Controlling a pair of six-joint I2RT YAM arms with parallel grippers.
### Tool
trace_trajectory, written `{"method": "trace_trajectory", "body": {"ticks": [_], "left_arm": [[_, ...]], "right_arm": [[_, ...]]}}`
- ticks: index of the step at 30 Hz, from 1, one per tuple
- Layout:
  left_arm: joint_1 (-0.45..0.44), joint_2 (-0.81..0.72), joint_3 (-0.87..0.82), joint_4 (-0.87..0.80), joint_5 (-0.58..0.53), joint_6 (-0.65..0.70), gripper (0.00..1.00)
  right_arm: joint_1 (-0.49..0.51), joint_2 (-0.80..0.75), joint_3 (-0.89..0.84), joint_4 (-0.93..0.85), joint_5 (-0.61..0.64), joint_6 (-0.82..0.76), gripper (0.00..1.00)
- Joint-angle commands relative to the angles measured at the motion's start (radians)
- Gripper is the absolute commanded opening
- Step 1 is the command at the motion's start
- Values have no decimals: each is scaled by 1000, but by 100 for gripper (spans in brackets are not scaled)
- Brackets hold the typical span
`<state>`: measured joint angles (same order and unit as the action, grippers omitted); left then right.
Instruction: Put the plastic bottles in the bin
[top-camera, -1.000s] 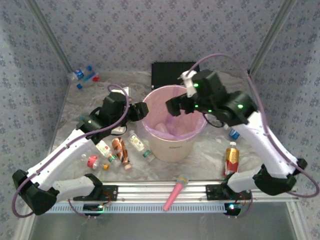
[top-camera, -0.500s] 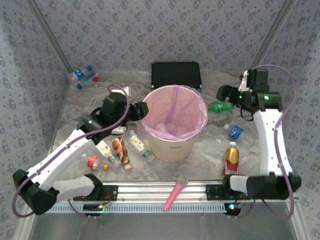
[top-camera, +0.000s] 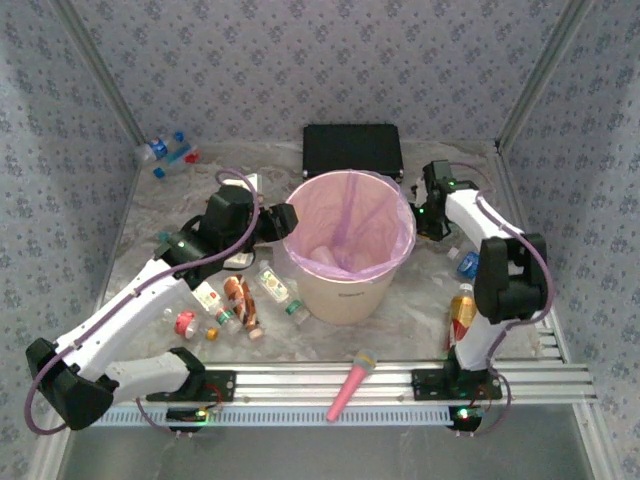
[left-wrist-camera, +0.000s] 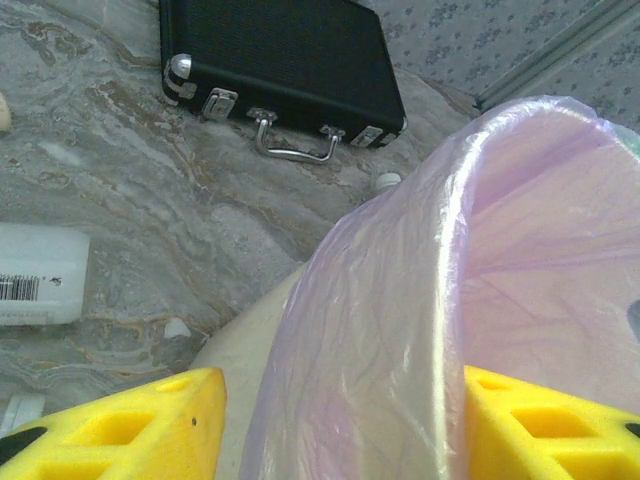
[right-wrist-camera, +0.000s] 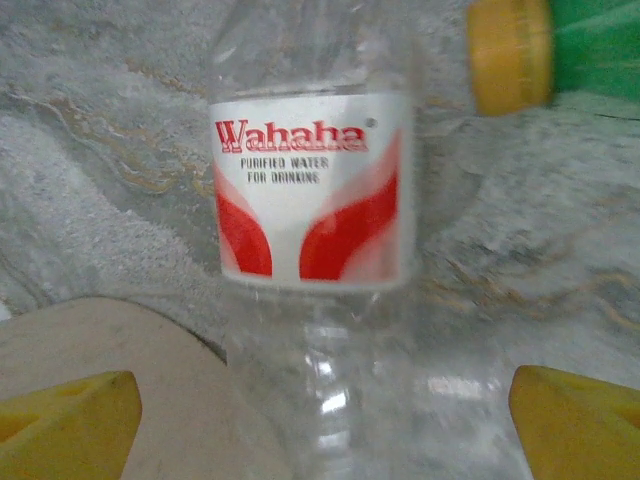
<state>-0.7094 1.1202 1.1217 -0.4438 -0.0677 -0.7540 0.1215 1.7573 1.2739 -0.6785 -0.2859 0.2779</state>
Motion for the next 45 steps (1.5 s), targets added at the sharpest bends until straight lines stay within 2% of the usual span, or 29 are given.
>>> {"method": "trace_trajectory", "body": {"ticks": [1, 10, 20, 22, 24, 28, 36, 41, 45], "left_arm": [[-4, -8, -18, -19, -1, 2, 58], [-2, 0, -7, -26, -11, 6, 59], [-2, 23, 10, -31, -11, 5, 59], [-2, 22, 12, -32, -9, 6, 59], [-2, 21, 12, -33, -9, 7, 59], [-3, 15, 12, -31, -8, 8, 59], [-2, 1, 9, -28, 4, 13, 59], [-2, -5, 9, -24, 12, 16, 59], [-3, -4, 6, -16, 20, 15, 59]], "right_arm": [[22, 76, 46, 32, -3, 17, 97], [47, 203, 69, 51, 73, 30, 95], [52, 188, 68, 65, 84, 44, 72], [52, 178, 77, 51, 88, 42, 72], [53, 156, 78, 40, 81, 40, 68], [48, 84, 84, 2, 76, 38, 69], [-45, -127, 142, -118, 46, 3, 69], [-111, -266, 240, -230, 10, -34, 68], [-120, -342, 372, -352, -29, -50, 68]]}}
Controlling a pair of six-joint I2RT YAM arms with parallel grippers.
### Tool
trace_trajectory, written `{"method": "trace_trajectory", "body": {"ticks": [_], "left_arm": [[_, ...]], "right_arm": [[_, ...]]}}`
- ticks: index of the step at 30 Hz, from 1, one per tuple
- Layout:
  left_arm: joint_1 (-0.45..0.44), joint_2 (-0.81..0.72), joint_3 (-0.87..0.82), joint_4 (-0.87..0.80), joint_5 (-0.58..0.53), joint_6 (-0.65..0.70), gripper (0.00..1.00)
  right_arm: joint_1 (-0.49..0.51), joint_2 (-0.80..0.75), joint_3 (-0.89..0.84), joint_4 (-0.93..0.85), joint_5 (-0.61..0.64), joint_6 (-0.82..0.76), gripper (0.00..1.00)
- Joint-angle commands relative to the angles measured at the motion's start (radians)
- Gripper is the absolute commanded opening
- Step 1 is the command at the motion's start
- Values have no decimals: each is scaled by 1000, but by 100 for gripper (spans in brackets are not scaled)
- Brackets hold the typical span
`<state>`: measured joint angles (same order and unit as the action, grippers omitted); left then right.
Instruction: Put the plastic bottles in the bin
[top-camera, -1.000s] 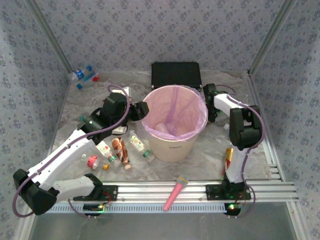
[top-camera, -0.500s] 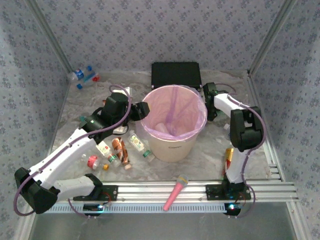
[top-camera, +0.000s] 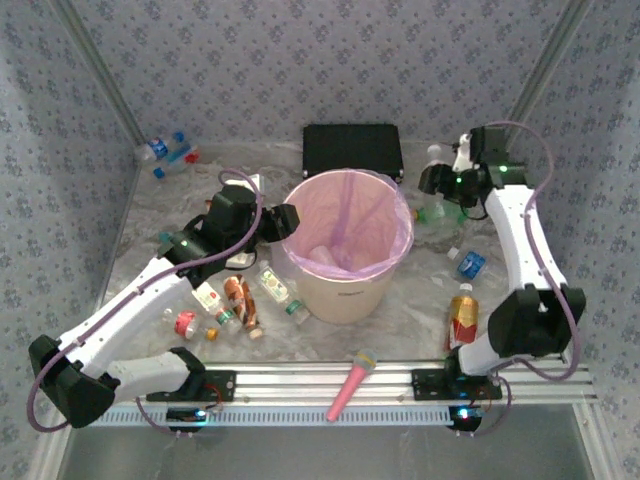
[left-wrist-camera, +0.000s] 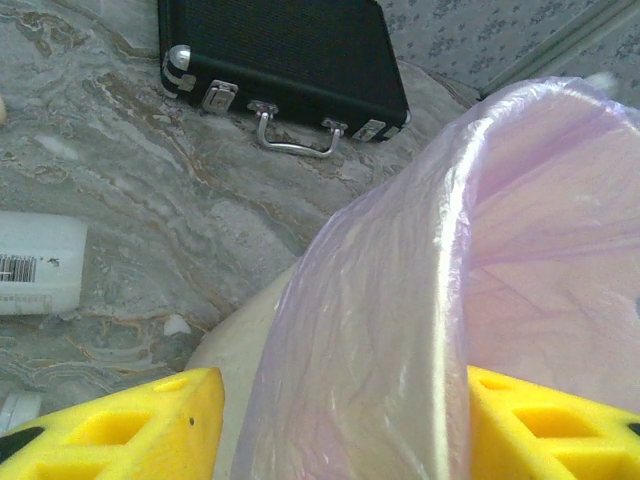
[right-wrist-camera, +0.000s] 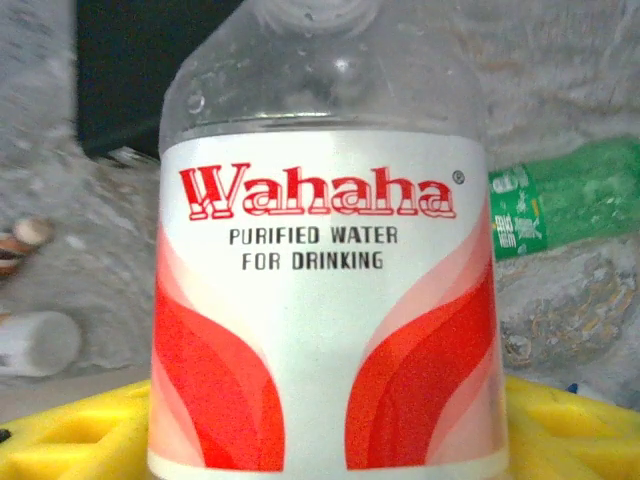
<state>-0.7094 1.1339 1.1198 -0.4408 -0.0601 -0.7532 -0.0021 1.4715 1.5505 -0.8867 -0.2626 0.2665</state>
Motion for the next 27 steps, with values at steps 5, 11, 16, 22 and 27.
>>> {"method": "trace_trajectory", "body": {"ticks": [5, 11, 16, 22, 27], "left_arm": [[-2, -11, 9, -10, 20, 9, 59], [-3, -13, 11, -9, 23, 8, 59], [-3, -13, 13, -10, 26, 7, 59], [-3, -15, 15, -12, 25, 7, 59], [-3, -15, 12, -10, 17, 9, 59]], "right_arm": [[75, -89, 268, -242, -33, -60, 67], [306, -59, 406, -274, 8, -85, 68], [523, 22, 476, -301, 78, -105, 67], [672, 72, 425, -317, 154, -115, 68], [700, 51, 290, -288, 146, -125, 67]]}}
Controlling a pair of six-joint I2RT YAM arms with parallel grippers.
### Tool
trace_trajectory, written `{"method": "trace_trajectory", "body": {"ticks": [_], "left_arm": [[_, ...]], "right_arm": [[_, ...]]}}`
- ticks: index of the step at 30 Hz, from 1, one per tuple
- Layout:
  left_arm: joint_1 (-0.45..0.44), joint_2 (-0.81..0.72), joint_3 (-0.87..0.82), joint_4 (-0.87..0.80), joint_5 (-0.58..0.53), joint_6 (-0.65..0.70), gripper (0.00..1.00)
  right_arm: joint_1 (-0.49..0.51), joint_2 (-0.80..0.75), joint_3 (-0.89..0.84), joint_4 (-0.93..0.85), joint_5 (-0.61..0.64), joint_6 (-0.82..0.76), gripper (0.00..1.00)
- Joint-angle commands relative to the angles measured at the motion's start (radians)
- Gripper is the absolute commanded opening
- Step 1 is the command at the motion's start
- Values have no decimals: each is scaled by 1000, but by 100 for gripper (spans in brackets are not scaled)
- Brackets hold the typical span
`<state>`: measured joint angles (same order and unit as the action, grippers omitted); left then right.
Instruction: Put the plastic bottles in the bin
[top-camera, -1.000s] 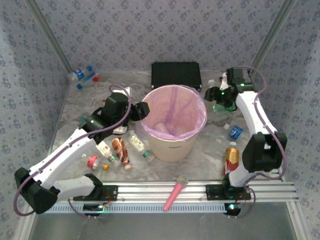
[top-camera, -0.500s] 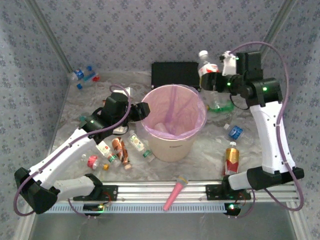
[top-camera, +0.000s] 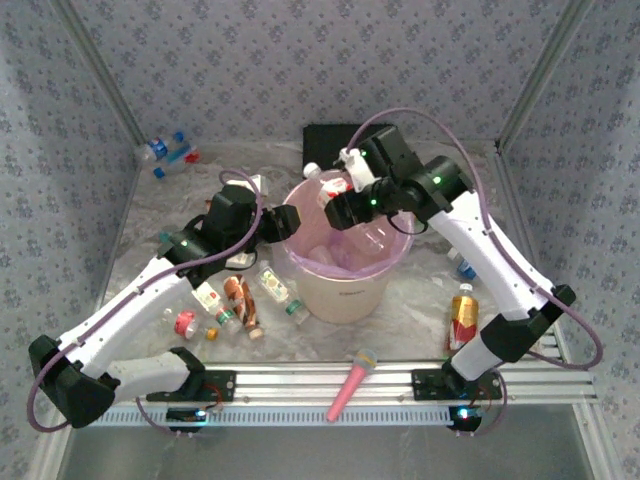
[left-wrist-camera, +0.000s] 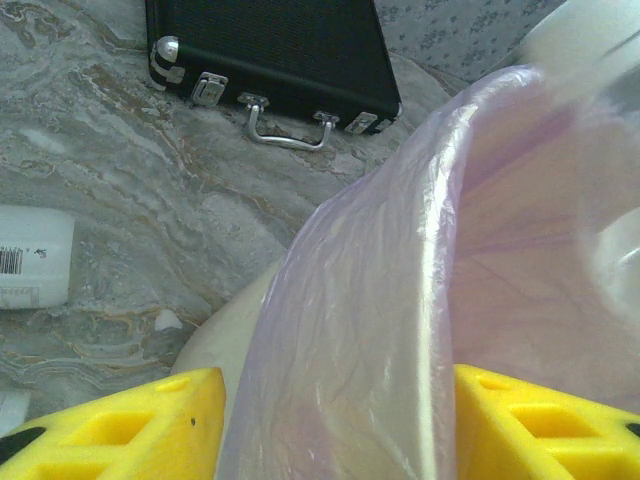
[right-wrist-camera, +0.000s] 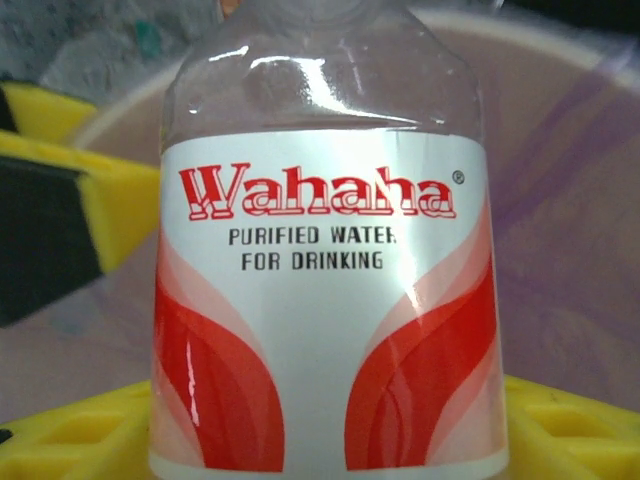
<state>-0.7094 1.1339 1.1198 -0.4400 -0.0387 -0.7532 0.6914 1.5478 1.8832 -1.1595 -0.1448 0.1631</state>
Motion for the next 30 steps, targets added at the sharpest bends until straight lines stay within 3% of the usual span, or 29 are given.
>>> {"method": "trace_trajectory", "body": {"ticks": [1, 11, 18, 30], "left_arm": [[-3, -15, 12, -10, -6, 8, 59], [-3, -11, 12, -11, -21, 10, 59], [-2, -2, 11, -7, -15, 8, 59], [-3, -3, 12, -6, -12, 8, 59]], "right_arm": [[11, -31, -68, -9, 34, -20, 67], [21, -50, -226, 42, 23, -31, 69], [21, 32, -262, 63, 46, -50, 71], [46, 102, -424, 268, 76, -4, 74]]}}
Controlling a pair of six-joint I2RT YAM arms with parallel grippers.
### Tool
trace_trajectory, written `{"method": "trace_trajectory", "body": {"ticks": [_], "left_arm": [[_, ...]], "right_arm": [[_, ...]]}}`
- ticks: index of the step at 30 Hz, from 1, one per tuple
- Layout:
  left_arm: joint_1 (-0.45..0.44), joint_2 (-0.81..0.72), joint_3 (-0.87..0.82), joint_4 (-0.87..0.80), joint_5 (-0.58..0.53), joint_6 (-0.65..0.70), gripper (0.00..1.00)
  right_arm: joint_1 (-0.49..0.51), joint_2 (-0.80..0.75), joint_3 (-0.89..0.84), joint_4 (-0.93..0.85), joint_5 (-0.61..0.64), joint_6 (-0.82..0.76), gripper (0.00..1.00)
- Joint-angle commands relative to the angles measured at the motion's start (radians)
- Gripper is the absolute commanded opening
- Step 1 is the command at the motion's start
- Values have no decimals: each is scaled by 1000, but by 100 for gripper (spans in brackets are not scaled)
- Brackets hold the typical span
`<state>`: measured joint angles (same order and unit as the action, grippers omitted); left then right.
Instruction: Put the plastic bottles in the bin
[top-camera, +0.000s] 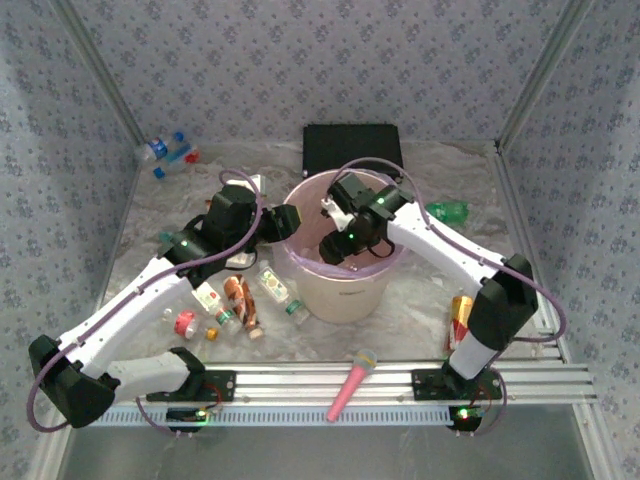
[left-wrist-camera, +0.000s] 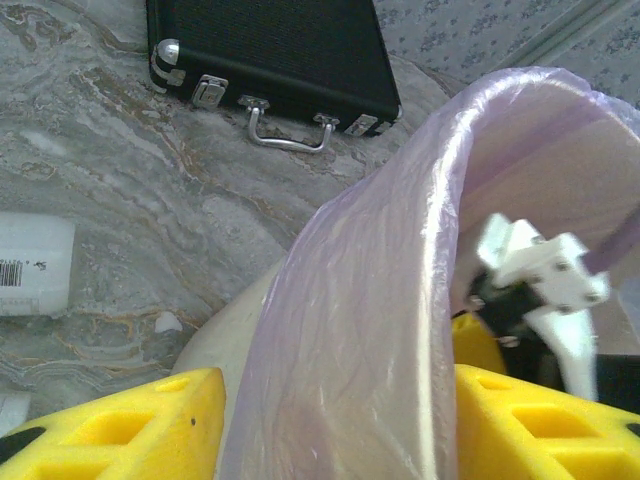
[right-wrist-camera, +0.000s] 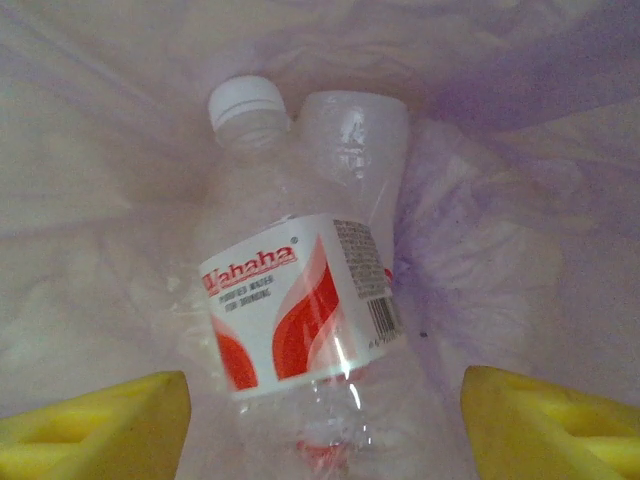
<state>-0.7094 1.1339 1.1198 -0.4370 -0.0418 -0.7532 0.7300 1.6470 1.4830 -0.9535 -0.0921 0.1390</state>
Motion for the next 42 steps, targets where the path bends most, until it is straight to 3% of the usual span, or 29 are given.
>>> {"method": "trace_trajectory", "body": {"ticks": [1, 14, 23, 26, 28, 34, 38, 42], "left_arm": [[-3, -4, 11, -10, -9, 9, 59], [-3, -8, -1, -9, -21, 11, 59], [-4, -11, 9, -25, -23, 17, 59], [-4, -16, 10, -26, -23, 19, 59], [-4, -19, 11, -26, -24, 21, 59], [-3, -18, 26, -34, -19, 35, 59], [-2, -16, 37, -39, -21, 47, 59], [-2, -14, 56, -51, -27, 70, 59]], "right_arm": [[7, 0, -28, 68, 25, 23, 75], [23, -152, 155, -56, 56, -30, 100], [-15, -331, 297, -52, 76, 93, 100], [-82, -377, 370, -134, 156, 155, 100], [-168, -418, 367, -179, 226, 170, 100], [-612, -431, 201, -363, 272, 204, 100], [-891, -502, -100, -219, 117, 341, 100], [-998, -521, -319, -74, 133, 452, 100]]}}
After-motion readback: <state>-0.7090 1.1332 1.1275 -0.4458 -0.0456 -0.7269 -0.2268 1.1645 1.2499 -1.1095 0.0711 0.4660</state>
